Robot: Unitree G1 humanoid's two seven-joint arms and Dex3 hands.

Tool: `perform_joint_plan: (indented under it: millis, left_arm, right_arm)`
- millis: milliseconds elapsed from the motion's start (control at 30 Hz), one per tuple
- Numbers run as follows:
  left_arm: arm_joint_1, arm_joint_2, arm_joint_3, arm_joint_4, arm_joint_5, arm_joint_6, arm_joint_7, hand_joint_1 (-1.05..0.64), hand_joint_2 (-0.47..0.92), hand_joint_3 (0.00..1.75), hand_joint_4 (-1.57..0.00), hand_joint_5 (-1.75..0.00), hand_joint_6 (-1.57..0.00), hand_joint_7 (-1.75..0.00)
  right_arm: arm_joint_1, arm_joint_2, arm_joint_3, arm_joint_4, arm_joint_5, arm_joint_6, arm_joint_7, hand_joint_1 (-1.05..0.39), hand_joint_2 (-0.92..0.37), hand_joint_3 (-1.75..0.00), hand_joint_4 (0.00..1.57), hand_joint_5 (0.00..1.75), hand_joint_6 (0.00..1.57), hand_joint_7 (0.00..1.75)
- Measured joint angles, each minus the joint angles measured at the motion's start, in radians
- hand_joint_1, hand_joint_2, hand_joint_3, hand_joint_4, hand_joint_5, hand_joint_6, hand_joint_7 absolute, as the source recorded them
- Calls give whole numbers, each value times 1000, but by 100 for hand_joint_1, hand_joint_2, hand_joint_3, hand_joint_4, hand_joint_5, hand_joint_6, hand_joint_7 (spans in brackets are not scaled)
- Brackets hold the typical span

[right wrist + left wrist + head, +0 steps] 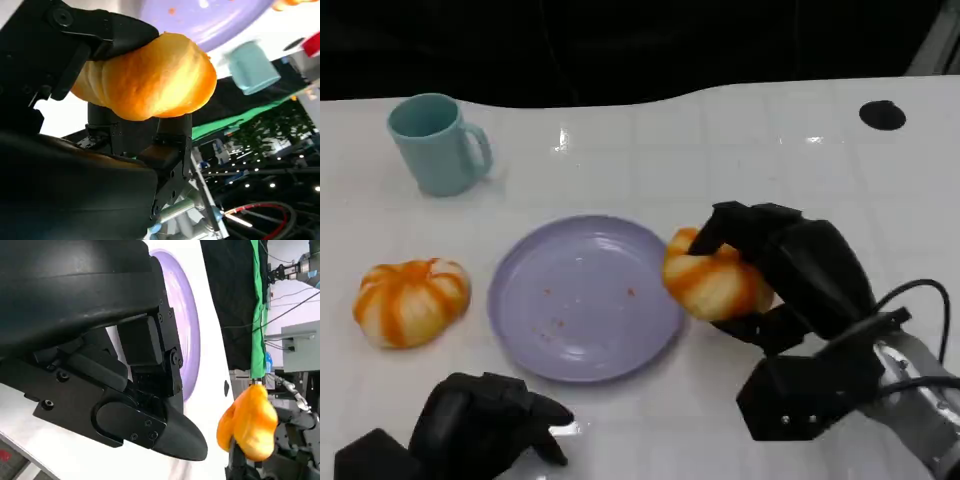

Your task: Grasp the bread from the table and place it into the plate.

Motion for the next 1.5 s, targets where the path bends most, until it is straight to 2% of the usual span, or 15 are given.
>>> perform_joint_plan:
  millis: [100, 167, 333, 467, 633, 667, 700, 800, 833, 867, 900, 1000, 1100, 1267, 1500]
  left_arm:
    - [-2, 0, 0, 2, -1, 1, 3, -105, 92, 6, -136, -92, -157, -24]
    - [-4, -1, 0, 10, -1, 0, 3, -105, 92, 6, -136, -92, -157, -24]
    - [-11, -2, 1, 26, -2, -6, 3, -105, 92, 6, -136, -92, -157, -24]
    - [-15, -2, 0, 28, -1, -7, 3, -105, 92, 6, -137, -92, -157, -25]
    - [-16, -2, -1, 28, 0, -8, 3, -105, 92, 6, -137, -91, -157, -25]
    - [-16, -2, -2, 28, 1, -8, 3, -105, 92, 6, -136, -91, -157, -25]
    - [-16, -2, -2, 29, 2, -10, 3, -105, 92, 6, -136, -91, -157, -25]
    - [-16, -1, -4, 33, 20, -21, 5, -105, 92, 6, -137, -91, -157, -25]
    - [-16, -1, -5, 33, 23, -22, 6, -105, 92, 6, -137, -91, -157, -25]
    - [-16, -1, -5, 34, 25, -23, 10, -105, 92, 7, -137, -91, -157, -25]
    - [-16, -1, -5, 34, 26, -24, 13, -105, 92, 7, -137, -91, -157, -25]
    - [-17, -3, -6, 34, 27, -24, 15, -105, 92, 7, -137, -91, -157, -25]
    - [-17, -3, -7, 32, 33, -24, 23, -105, 92, 7, -137, -91, -157, -25]
    - [-16, -3, -10, 32, 42, -32, 23, -105, 92, 8, -136, -91, -157, -25]
    - [-16, -4, -11, 32, 43, -33, 32, -105, 92, 8, -136, -91, -157, -25]
  right_arm:
    - [-17, 35, 2, 1, 7, 0, 12, -5, -19, -146, 99, 175, 78, 163]
    - [-38, 58, 7, 17, 7, 0, 17, -4, -19, -142, 98, 175, 82, 154]
    - [-110, 117, 31, 110, -5, 1, 9, -3, -23, -134, 96, 175, 85, 148]
    - [-186, 168, 54, 239, -18, -15, -44, -9, -29, -134, 94, 175, 84, 149]
    - [-264, 225, 79, 389, -20, -17, -83, -9, -31, -128, 89, 175, 80, 147]
    - [-275, 232, 84, 415, -23, -16, -93, -10, -34, -124, 87, 175, 82, 137]
    - [-283, 239, 86, 437, -26, -14, -99, -12, -44, -102, 83, 152, 85, 106]
    - [-299, 248, 94, 487, -28, 2, -89, -18, -67, -56, 75, 111, 89, 49]
    - [-303, 248, 100, 496, -30, 12, -74, -19, -71, -49, 74, 106, 91, 42]
    - [-306, 248, 103, 502, -30, 19, -61, -24, -78, -38, 53, 83, 75, 27]
    - [-310, 245, 110, 504, -31, 27, -39, -28, -86, -23, 44, 58, 66, 14]
    - [-317, 230, 136, 500, -49, 52, 44, -42, -91, -14, 21, 31, 45, 2]
    - [-318, 206, 159, 480, -57, 74, 119, -52, -92, -14, 9, 25, 32, 0]
    - [-313, 173, 165, 413, -54, 94, 210, -66, -92, -22, 0, 25, 24, 0]
    - [-256, 126, 157, 289, -19, 96, 304, -65, -92, -22, 3, 29, 26, 1]
